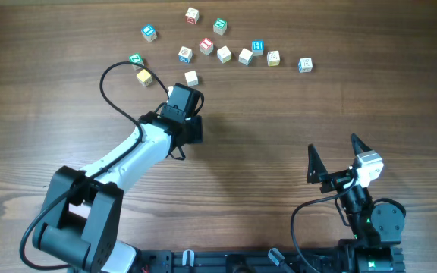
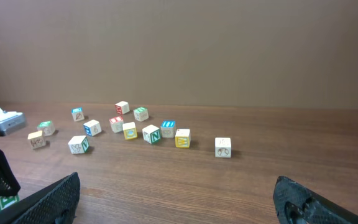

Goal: Form a horizontal line
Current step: 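Lift the held block and carry it toward the table center, then lower the block onto the table and open the left gripper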

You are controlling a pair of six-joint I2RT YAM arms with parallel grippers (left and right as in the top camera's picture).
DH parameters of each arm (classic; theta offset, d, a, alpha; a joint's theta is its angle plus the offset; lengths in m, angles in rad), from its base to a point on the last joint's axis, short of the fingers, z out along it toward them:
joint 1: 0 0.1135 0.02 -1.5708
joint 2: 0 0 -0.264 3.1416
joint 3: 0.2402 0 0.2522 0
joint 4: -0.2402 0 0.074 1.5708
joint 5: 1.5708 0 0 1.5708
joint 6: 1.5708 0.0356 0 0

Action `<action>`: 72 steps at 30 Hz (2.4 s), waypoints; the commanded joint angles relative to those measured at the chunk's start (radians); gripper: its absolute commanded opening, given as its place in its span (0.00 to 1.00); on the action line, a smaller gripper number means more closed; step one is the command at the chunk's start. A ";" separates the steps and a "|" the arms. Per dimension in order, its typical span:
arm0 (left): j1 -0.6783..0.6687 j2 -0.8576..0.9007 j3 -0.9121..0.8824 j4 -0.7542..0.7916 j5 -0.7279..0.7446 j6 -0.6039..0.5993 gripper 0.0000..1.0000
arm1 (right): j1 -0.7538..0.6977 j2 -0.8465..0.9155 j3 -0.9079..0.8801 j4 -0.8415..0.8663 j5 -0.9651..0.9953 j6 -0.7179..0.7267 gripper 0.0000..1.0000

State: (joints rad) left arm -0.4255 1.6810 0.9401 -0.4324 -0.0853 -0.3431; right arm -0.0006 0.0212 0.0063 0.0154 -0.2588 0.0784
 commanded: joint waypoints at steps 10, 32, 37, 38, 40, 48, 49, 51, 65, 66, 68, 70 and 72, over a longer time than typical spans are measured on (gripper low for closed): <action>-0.005 0.066 -0.007 0.010 -0.018 -0.013 0.26 | 0.005 -0.007 -0.001 0.006 -0.009 0.003 1.00; -0.005 0.066 -0.007 -0.023 -0.017 -0.013 0.68 | 0.005 -0.007 -0.001 0.006 -0.009 0.003 1.00; -0.005 0.066 -0.007 -0.012 -0.017 -0.013 0.72 | 0.005 -0.007 -0.001 0.006 -0.009 0.003 1.00; -0.005 0.066 -0.007 -0.009 -0.018 -0.013 0.72 | 0.005 -0.007 -0.001 0.006 -0.009 0.003 1.00; -0.005 0.066 -0.007 -0.008 -0.017 -0.013 0.72 | 0.005 -0.007 -0.001 0.006 -0.009 0.003 1.00; -0.005 0.066 -0.007 -0.008 -0.017 -0.013 0.73 | 0.005 -0.007 -0.001 0.006 -0.009 0.003 1.00; -0.005 0.066 -0.007 -0.008 -0.018 -0.013 0.72 | 0.005 -0.007 -0.001 0.006 -0.009 0.003 1.00; -0.005 0.066 -0.007 -0.008 -0.018 -0.013 0.73 | 0.005 -0.007 -0.001 0.006 -0.009 0.003 1.00; -0.005 0.066 -0.007 -0.008 -0.017 -0.013 0.68 | 0.005 -0.007 -0.001 0.006 -0.009 0.003 1.00; -0.005 0.066 -0.007 -0.008 -0.017 -0.013 0.66 | 0.005 -0.007 -0.001 0.006 -0.009 0.003 1.00; -0.005 0.066 -0.007 -0.008 -0.017 -0.013 0.56 | 0.005 -0.007 -0.001 0.006 -0.009 0.003 0.99; -0.005 0.066 -0.007 -0.008 -0.017 -0.014 0.47 | 0.005 -0.007 -0.001 0.006 -0.009 0.003 1.00; -0.005 0.066 -0.007 -0.008 -0.018 -0.037 0.43 | 0.005 -0.007 -0.001 0.006 -0.009 0.003 1.00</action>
State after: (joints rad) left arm -0.4255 1.7355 0.9401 -0.4438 -0.0856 -0.3569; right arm -0.0006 0.0212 0.0063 0.0154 -0.2588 0.0784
